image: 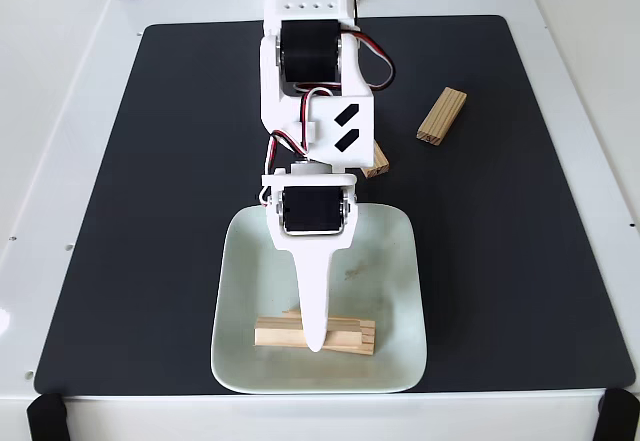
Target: Pick up the wooden block and place them on the plate.
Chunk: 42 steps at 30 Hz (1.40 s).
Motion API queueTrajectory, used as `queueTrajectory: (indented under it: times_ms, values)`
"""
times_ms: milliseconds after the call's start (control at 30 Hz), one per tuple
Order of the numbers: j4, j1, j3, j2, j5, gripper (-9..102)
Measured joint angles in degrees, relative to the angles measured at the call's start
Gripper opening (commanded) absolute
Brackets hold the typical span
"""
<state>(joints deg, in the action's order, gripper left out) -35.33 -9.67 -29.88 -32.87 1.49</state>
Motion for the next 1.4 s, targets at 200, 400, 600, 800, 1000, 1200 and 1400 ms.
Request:
queueTrajectory:
  times_ms: [200,400,600,800,1000,1200,1400]
  values:
    - [0.0,-0.8,0.0,0.0,1.7,-1]
    - [0.0,-0.9,0.0,-0.1,1.7,-1]
    - [0.0,-0.9,0.0,-0.5,1.7,0]
    - [-0.1,-0.5,0.0,-1.0,1.8,19]
    - [-0.1,0.1,0.0,-4.0,1.8,27]
    - [-0.1,0.0,-0.6,-4.8,1.8,27]
    - [-0.1,0.1,-0.6,-4.8,1.8,27]
